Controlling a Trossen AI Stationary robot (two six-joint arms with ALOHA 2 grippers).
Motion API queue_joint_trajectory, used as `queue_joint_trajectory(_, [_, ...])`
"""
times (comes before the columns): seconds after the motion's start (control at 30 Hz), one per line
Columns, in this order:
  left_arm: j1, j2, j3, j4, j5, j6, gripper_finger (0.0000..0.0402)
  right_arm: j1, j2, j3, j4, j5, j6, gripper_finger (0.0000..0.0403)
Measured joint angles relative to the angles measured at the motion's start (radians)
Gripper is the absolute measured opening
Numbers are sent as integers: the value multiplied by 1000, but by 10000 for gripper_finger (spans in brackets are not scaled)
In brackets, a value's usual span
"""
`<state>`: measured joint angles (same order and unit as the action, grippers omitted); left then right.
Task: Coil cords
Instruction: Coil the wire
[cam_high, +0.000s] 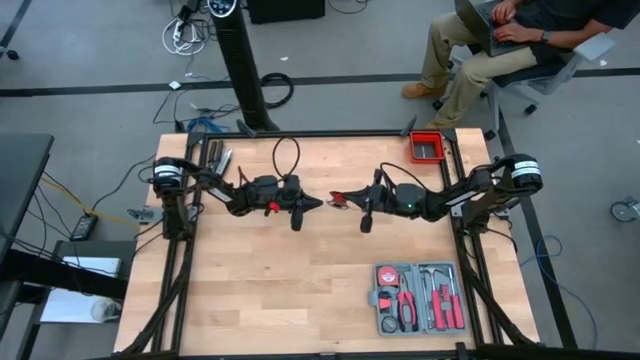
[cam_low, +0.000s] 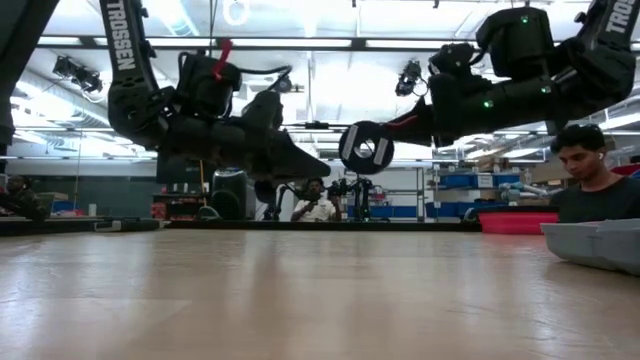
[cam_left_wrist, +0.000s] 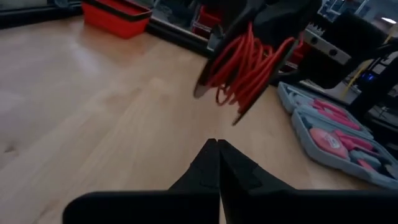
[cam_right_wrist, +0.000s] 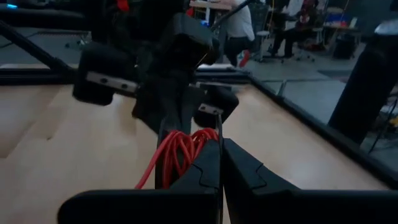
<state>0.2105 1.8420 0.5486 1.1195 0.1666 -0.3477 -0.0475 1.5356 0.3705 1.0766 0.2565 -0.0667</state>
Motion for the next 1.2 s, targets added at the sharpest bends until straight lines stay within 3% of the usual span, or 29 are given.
queue_joint_trajectory(0.33, [18, 0, -11, 109, 117, 1, 1, 1, 0, -90, 1, -81, 115, 0])
queue_joint_trajectory(0.87, [-25, 0, 30, 68, 123, 132, 1, -7, 0, -93, -139, -221, 155, 0])
queue_joint_trajectory(1.2, [-25, 0, 30, 68, 116, 138, 1, -11, 0, -93, -183, -226, 144, 0])
